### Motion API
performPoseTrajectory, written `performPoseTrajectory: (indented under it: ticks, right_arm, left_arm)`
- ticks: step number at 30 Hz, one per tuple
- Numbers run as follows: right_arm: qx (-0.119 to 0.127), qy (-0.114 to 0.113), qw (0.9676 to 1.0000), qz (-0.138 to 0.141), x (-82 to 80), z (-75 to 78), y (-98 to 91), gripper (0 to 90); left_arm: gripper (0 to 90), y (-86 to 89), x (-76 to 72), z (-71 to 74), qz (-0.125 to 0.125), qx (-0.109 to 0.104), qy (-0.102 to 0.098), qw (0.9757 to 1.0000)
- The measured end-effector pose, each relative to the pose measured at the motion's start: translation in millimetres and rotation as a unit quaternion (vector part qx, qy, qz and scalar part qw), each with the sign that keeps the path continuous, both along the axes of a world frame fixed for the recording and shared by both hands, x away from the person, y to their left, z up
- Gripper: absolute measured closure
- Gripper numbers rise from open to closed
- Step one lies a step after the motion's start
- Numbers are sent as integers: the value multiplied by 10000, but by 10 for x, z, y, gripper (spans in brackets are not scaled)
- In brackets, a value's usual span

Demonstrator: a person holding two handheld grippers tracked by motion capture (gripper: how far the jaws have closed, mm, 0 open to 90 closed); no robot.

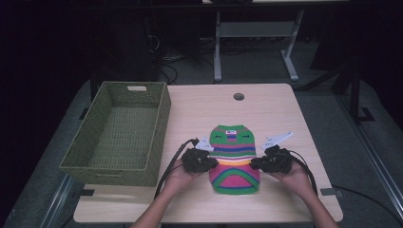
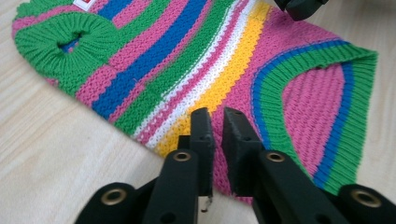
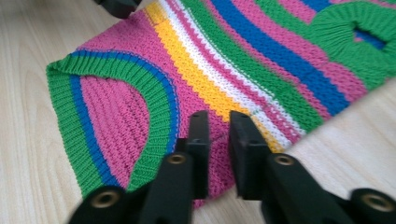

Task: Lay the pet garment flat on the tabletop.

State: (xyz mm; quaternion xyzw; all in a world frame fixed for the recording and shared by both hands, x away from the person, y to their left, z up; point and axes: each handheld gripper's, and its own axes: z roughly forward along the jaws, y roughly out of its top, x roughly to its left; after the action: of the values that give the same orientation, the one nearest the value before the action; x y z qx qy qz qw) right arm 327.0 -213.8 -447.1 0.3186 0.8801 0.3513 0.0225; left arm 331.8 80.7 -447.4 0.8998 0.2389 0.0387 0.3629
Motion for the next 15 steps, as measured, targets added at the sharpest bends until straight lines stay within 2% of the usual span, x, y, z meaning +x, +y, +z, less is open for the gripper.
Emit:
performPoseTrajectory:
  ticks: [2, 8, 12, 15]
  right_arm:
    - [13, -13, 10000, -32, -3, 11, -26, 711]
    - [98, -50, 9998, -135, -29, 58, -106, 618]
    - [88, -51, 9999, -136, -39, 64, -146, 575]
    - [105, -46, 9997, -195, -47, 70, -184, 535]
  left_arm:
    - [770, 24, -19, -10, 52, 22, 13, 10000]
    - [654, 143, -58, -17, 262, -175, 89, 9995]
    - [623, 221, -80, -22, 401, -296, 138, 9987]
    - [591, 275, -93, -25, 411, -265, 124, 9987]
